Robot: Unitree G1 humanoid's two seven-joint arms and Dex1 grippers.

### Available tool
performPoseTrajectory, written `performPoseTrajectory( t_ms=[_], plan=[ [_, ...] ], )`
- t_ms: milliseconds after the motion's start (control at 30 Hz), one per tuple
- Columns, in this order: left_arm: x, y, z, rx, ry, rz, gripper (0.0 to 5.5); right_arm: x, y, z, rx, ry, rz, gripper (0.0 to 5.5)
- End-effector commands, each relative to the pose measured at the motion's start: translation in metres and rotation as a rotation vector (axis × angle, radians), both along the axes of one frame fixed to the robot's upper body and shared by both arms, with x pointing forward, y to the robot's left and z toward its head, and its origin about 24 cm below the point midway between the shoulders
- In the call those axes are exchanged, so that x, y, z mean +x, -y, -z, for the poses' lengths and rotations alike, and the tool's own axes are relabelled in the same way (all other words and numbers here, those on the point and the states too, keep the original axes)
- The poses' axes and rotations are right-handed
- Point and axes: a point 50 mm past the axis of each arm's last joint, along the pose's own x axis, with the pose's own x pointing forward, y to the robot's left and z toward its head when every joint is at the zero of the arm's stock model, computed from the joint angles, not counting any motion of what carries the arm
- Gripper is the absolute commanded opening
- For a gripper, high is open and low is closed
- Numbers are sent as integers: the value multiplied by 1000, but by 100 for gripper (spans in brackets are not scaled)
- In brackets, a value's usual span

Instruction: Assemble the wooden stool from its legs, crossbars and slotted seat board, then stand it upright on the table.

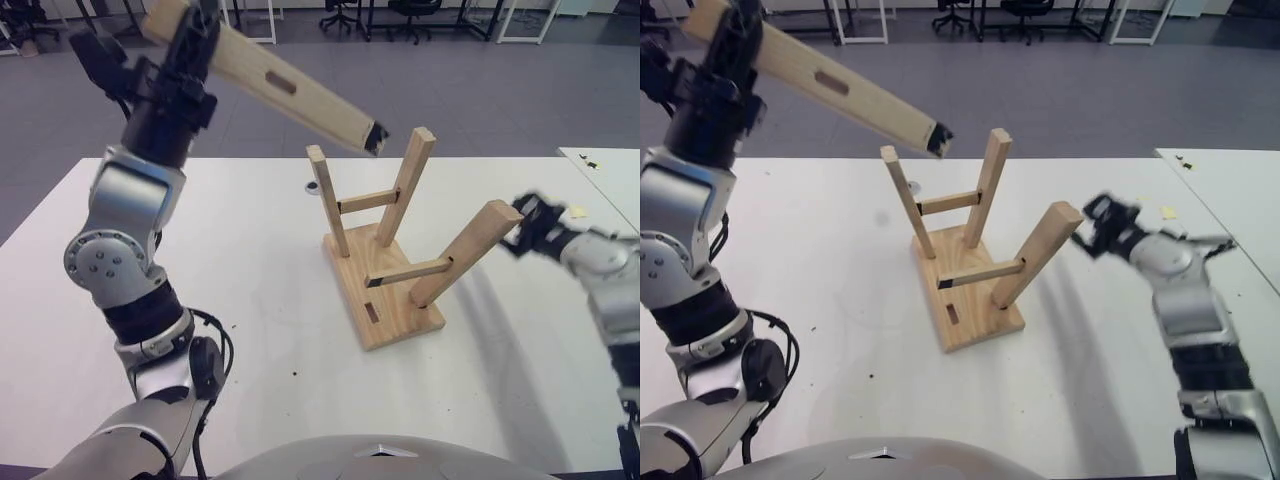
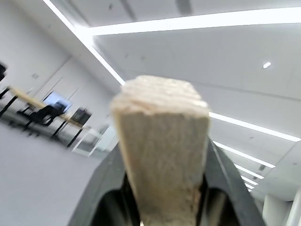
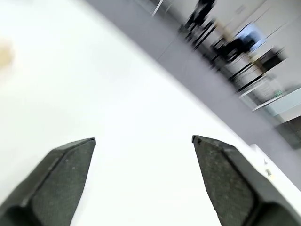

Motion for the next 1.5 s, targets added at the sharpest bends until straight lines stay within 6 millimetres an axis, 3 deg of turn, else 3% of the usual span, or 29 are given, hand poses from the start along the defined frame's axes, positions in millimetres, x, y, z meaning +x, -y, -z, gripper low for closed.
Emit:
performPoseTrajectory(
  t_ms=[33,167,267,333,600,867,1000,1200,1367,1500],
  plan=[
    [-32,13,57,166,-227,-67,103,-36,-35,39,96,-100,-127,383],
    [-59,17,95,164,-412,-105,103,-52,-74,29,175,-107,-321,383],
    [-58,0,100,124,-457,-265,103,-60,-109,16,298,-75,-424,383],
    [-57,-5,100,121,-461,-321,103,-65,-119,11,354,-57,-428,383],
    [-61,-9,119,213,-552,-388,103,-55,-111,8,312,11,-321,383],
    [-60,-11,126,390,-584,-410,103,-50,-111,8,309,43,-282,383],
    [-61,-6,123,503,-565,-415,103,-47,-109,5,305,50,-271,383],
    [-62,-4,108,519,-557,-425,103,-41,-110,2,288,73,-272,383],
    [-63,8,136,546,-656,-398,103,-29,-116,-6,302,123,-273,383],
    [-69,18,148,641,-648,-417,103,-15,-116,-27,379,167,-261,383]
  ],
)
